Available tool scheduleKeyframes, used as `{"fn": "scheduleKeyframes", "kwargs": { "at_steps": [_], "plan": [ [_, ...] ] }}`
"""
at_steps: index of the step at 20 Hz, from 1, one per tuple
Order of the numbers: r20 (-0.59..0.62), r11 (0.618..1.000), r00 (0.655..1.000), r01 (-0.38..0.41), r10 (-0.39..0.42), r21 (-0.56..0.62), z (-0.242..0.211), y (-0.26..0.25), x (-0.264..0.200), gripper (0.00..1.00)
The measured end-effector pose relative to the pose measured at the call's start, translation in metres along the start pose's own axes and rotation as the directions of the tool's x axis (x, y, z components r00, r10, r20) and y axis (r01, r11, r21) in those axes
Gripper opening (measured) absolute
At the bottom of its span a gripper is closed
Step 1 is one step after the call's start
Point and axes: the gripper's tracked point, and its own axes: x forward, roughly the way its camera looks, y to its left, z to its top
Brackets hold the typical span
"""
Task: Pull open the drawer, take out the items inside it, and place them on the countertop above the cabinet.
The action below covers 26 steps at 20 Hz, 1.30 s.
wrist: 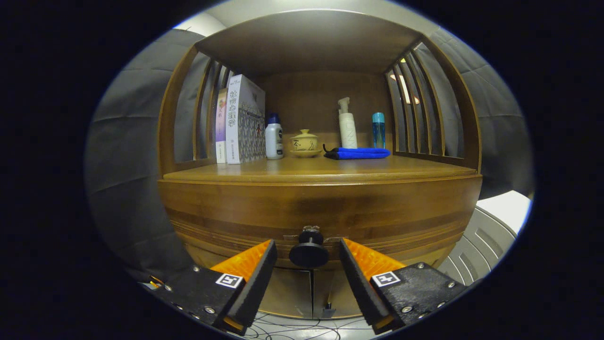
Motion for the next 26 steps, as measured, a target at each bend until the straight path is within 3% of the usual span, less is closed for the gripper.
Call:
{"fn": "scheduleKeyframes", "kwargs": {
  "at_steps": [6,7,12,26],
  "plan": [
    [-0.022,0.999,1.0,-0.002,0.003,0.036,-0.001,0.001,0.014,0.61],
    [-0.019,1.0,1.0,0.003,-0.003,0.026,0.0,0.0,0.014,0.53],
    [-0.013,1.0,1.0,0.024,-0.024,-0.007,-0.001,-0.001,0.013,0.42],
    [0.003,0.999,0.999,0.047,-0.047,-0.024,-0.013,0.001,-0.046,0.4]
  ]
}}
